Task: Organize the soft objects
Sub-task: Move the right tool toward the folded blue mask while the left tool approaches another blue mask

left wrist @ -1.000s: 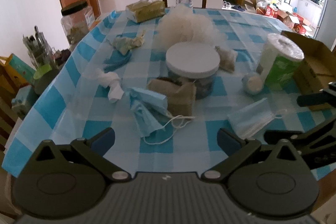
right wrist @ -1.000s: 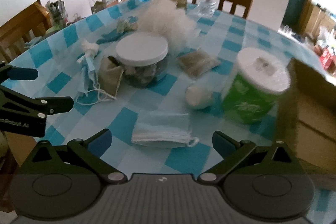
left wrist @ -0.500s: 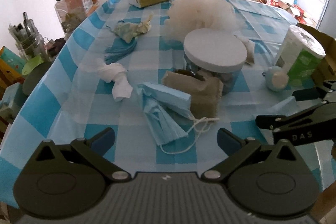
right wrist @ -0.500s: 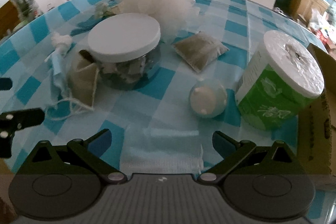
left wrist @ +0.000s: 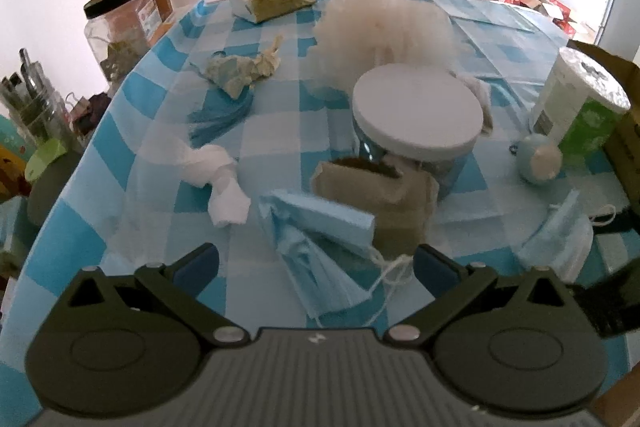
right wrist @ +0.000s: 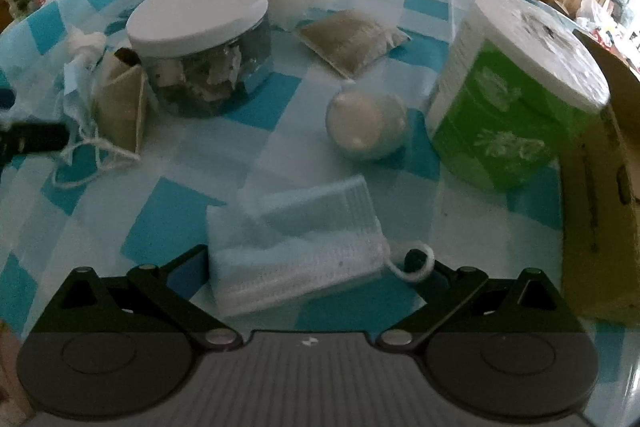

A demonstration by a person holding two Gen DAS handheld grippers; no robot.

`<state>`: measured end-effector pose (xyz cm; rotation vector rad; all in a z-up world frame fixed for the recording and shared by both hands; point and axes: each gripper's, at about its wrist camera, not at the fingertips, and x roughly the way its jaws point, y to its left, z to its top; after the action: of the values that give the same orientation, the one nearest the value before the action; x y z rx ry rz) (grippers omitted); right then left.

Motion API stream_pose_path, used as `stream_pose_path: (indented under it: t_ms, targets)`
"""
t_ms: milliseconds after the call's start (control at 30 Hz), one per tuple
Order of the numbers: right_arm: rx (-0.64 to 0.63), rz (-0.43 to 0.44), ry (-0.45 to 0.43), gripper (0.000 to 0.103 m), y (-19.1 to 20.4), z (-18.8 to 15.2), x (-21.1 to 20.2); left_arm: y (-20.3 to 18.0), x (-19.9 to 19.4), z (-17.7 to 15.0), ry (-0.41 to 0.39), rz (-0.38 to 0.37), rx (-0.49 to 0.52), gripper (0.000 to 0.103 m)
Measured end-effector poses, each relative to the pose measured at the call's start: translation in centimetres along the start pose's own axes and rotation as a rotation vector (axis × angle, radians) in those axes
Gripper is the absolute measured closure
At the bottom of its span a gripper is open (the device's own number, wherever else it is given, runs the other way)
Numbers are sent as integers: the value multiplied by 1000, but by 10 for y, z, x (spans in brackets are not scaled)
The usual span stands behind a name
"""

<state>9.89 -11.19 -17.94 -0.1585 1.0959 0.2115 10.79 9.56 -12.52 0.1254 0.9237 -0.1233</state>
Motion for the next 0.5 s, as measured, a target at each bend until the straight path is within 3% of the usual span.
stream_pose_path:
  t_ms: [267, 500]
  targets:
    - [-6, 7, -14, 0, -2, -5, -2, 1, 11, 22, -43, 16, 5, 1]
    - [-7, 7, -16, 0, -1, -6, -4, 19, 20, 6, 36, 71, -8, 1]
